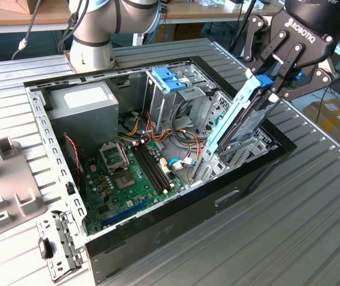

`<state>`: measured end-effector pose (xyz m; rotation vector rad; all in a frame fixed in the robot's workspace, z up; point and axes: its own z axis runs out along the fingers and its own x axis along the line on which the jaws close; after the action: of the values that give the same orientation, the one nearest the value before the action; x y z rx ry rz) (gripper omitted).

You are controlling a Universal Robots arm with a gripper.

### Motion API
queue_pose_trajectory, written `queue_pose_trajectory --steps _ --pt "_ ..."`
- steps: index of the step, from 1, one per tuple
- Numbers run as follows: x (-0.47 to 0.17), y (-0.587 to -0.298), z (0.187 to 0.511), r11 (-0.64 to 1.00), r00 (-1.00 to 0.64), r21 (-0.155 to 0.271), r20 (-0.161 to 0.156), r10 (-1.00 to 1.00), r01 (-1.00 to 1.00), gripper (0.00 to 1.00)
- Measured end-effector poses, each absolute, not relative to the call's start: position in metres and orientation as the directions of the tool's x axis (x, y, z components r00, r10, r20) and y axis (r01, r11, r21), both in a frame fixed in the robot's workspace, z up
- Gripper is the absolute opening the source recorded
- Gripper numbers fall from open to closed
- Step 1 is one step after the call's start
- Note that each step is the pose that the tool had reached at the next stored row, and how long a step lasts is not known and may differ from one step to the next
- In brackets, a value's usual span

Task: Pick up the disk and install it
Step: 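Pick up the disk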

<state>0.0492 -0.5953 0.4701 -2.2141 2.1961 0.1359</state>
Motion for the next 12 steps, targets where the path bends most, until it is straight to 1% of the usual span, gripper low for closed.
queue_pose_trajectory --steps 12 --pt "0.067 -0.597 0.469 -0.010 0.006 0.047 -0.076 -0.997 -0.999 0.37"
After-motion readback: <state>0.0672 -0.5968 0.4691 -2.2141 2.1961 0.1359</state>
